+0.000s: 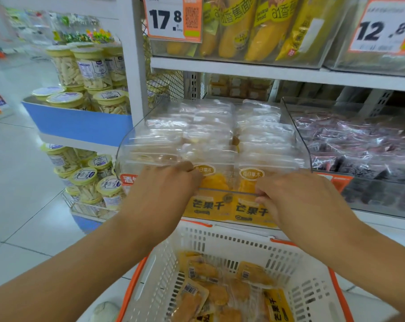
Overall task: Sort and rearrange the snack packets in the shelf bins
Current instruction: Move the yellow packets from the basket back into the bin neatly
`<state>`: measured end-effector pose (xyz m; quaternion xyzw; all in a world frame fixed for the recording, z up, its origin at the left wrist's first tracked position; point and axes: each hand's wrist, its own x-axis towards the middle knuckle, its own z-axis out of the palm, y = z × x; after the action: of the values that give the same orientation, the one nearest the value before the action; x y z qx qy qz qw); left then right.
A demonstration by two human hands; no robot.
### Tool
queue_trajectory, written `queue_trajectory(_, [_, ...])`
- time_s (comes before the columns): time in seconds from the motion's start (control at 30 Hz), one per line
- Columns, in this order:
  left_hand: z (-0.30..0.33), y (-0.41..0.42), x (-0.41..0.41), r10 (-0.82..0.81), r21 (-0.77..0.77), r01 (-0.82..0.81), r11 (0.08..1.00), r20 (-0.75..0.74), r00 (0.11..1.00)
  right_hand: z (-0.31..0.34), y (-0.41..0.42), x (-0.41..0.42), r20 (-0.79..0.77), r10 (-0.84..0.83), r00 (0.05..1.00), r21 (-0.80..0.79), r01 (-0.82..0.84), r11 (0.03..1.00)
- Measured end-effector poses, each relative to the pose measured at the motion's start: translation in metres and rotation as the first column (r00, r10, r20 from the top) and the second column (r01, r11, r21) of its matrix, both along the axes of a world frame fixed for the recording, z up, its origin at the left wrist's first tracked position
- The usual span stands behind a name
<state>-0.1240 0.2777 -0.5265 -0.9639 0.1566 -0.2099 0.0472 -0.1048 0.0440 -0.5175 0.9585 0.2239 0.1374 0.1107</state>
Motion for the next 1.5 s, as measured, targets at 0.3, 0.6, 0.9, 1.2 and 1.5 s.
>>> queue_trajectory(0.3, [-0.083,-0.013,-0.023,0.036,0.078,0.003,0.997,-0.493,0.869,-0.082,0.033,-0.032,-0.455,0.245,0.856,0.079,-0.236,0.969])
queue_trajectory(0.6, [-0.294,0.014,-0.021,0.237,0.054,-0.454,0.889,-0.904,0.356,-0.297,-0.018,-0.002,-0.903,-0.106,0.417,0.038,0.324,0.945])
queue_trajectory(0.9, [-0.414,0.012,-0.014,0.286,0.186,-0.593,0.783,-0.955,0.078,-0.422,-0.029,-0.022,-0.901,-0.411,0.135,-0.279,0.544,0.791])
queue_trajectory(1.2, [-0.424,0.007,-0.013,0.326,0.124,-0.688,0.715,-0.93,0.171,-0.42,-0.018,-0.045,-0.774,-0.464,0.431,-0.174,0.56,0.81])
queue_trajectory(1.5, [-0.376,0.002,-0.023,0.249,-0.079,-0.885,0.46,-0.944,0.214,-0.39,-0.016,-0.041,-0.662,-0.213,0.719,-0.138,0.163,0.977])
